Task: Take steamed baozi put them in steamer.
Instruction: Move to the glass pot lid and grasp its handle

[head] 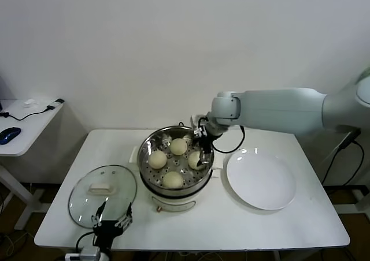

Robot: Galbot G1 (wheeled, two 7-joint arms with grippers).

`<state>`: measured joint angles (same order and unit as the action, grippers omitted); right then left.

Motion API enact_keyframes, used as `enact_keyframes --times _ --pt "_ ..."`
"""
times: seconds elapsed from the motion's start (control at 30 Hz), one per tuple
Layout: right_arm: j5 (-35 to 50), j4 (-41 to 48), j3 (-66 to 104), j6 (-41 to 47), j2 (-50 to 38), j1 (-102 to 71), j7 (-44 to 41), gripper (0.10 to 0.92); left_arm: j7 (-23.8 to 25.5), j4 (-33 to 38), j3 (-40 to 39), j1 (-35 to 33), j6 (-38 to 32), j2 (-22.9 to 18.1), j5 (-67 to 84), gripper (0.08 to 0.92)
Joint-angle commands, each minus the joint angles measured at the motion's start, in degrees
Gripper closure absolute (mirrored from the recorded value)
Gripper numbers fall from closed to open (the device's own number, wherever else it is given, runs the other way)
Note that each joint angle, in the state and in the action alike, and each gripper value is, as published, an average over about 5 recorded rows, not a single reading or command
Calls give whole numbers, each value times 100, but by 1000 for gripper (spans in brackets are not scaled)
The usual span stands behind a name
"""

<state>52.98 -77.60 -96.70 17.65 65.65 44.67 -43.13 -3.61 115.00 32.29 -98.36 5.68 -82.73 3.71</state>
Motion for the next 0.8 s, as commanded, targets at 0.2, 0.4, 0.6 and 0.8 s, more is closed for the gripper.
enact_keyframes --times 0.2,0.4,0.6,0.8 --pt "237 -241 3703 -425 -2182 -1797 2807 203 -2 64 22 27 -29 7 215 177" --pt "-142 -940 6426 -245 -3178 -4228 4432 202 3 126 22 132 -128 51 563 177" --pt "-1190 -1731 9958 -588 -3363 -8148 4543 203 10 19 16 339 -471 91 630 177" --pt "-2255 -1973 12462 -1420 -2185 -11081 4199 203 6 -69 48 488 -586 173 564 177"
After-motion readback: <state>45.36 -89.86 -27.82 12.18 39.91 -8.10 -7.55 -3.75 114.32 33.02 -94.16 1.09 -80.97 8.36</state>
